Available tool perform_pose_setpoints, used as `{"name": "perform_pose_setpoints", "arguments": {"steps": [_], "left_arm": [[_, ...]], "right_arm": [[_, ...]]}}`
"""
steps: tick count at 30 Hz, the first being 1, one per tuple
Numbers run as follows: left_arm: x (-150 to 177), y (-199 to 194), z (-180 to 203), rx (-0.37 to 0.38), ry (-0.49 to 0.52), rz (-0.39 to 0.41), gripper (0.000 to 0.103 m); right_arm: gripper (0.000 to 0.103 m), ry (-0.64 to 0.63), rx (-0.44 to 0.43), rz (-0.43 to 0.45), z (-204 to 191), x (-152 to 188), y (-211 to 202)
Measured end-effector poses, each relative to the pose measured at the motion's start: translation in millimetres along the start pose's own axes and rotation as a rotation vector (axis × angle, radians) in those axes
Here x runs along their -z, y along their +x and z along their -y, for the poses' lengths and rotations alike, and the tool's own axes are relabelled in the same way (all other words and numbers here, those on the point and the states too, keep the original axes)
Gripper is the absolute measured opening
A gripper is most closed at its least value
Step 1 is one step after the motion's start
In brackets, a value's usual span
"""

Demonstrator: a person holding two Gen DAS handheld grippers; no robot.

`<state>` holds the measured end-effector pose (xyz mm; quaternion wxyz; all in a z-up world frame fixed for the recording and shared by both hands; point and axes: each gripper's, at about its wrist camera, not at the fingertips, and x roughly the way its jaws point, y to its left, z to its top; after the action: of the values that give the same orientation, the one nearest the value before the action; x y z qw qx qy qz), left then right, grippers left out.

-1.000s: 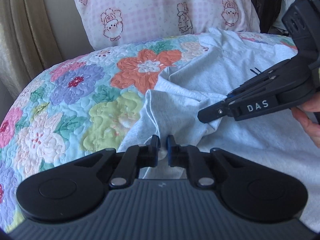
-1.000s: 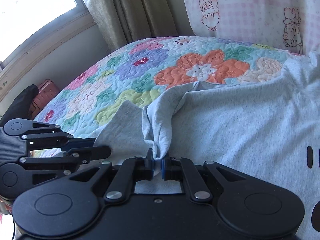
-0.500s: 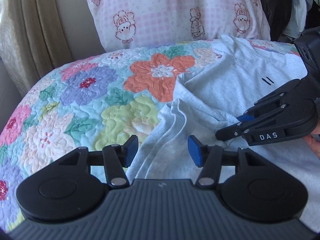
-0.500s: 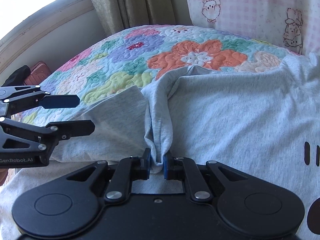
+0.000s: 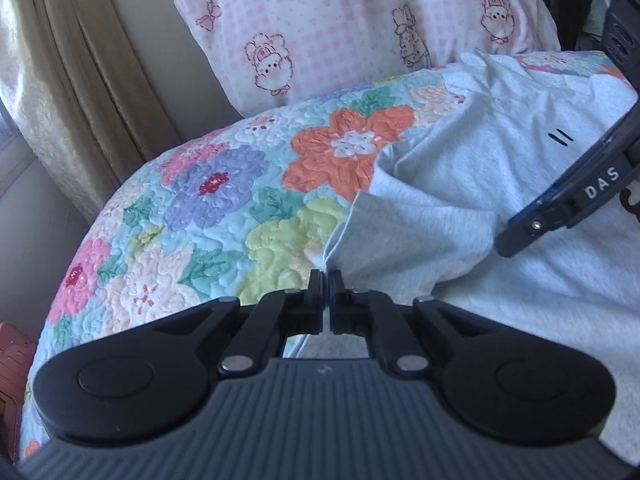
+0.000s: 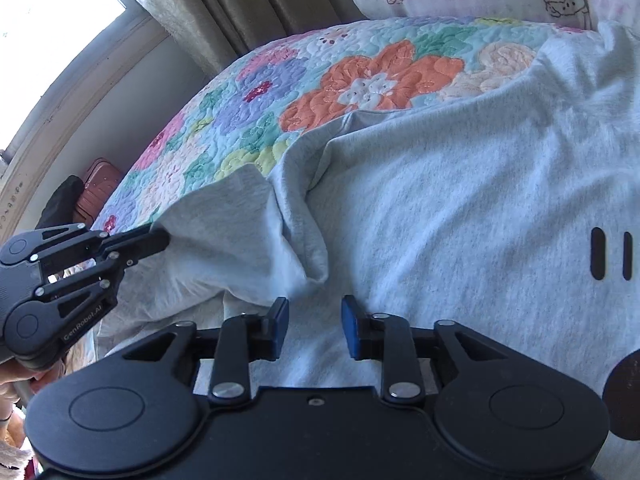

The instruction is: Fold clothes

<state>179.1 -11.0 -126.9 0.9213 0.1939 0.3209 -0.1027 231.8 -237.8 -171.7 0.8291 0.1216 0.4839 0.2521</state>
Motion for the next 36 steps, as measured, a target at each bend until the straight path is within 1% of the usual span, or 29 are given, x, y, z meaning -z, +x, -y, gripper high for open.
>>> {"name": "perform_pose_setpoints", "arguments": {"steps": [2, 3, 5, 6, 7, 10, 13, 15, 17, 18, 20, 22, 24, 26, 27, 29, 30, 31, 33, 35, 36], "left_arm": [[-9, -2, -18, -0.042, -0.027, 0.023, 0.002], [-13, -3, -27, -0.061, -0.042, 0.032, 0.002], [-19, 2, -48, -0.074, -0.082, 0.028, 0.002], [-20, 5, -59, -0.079, -0.102, 0.021, 0.002], [-21, 7, -68, -0.093, -0.117, 0.021, 0.002], [-24, 13, -96, -0.135, -0.166, 0.025, 0.002], [-31, 9, -129, -0.222, -0.225, 0.071, 0.0], [-38, 9, -148, -0.284, -0.243, 0.1, 0.0], [-43, 14, -160, -0.324, -0.24, 0.097, 0.0], [-39, 18, -163, -0.31, -0.258, 0.073, 0.0], [-24, 24, -167, -0.231, -0.35, 0.015, 0.0], [-5, 29, -169, -0.15, -0.445, -0.043, 0.0], [23, 28, -160, -0.071, -0.545, -0.098, 0.001], [50, 24, -146, -0.014, -0.616, -0.145, 0.003], [63, 21, -137, 0.014, -0.637, -0.176, 0.003], [89, 13, -117, 0.066, -0.647, -0.26, 0.005], [100, 6, -109, 0.083, -0.654, -0.285, 0.005], [108, -5, -103, 0.09, -0.662, -0.291, 0.006], [123, -26, -91, 0.101, -0.686, -0.301, 0.014], [136, -48, -84, 0.108, -0.742, -0.302, 0.038], [143, -59, -80, 0.114, -0.773, -0.303, 0.041]], "right_arm": [[0.057, 0.013, 0.061, 0.026, 5, 1, -16], [0.06, 0.022, 0.094, 0.038, 9, 1, -23], [0.06, 0.058, 0.165, 0.045, 21, 1, -30], [0.06, 0.084, 0.176, 0.039, 28, 1, -30], [0.06, 0.103, 0.183, 0.034, 34, 2, -29], [0.06, 0.094, 0.163, 0.033, 41, 5, -27], [0.061, 0.018, 0.203, 0.025, 29, 8, -23], [0.067, -0.046, 0.235, 0.018, 19, 11, -17], [0.081, -0.122, 0.268, 0.008, 8, 14, -10], [0.083, -0.16, 0.284, 0.003, 2, 16, -7], [0.091, -0.232, 0.316, -0.005, -9, 20, -1], [0.095, -0.267, 0.343, 0.003, -15, 25, 3], [0.097, -0.269, 0.354, 0.017, -17, 27, 5], [0.097, -0.253, 0.368, 0.022, -19, 28, 3], [0.097, -0.243, 0.38, 0.022, -21, 29, 2], [0.097, -0.241, 0.408, 0.006, -30, 33, 0], [0.097, -0.26, 0.415, -0.006, -37, 38, -1], [0.097, -0.278, 0.419, -0.016, -43, 42, -2], [0.097, -0.311, 0.413, -0.026, -56, 54, -6], [0.097, -0.329, 0.406, -0.027, -65, 71, -11], [0.097, -0.338, 0.403, -0.028, -70, 79, -14]]}}
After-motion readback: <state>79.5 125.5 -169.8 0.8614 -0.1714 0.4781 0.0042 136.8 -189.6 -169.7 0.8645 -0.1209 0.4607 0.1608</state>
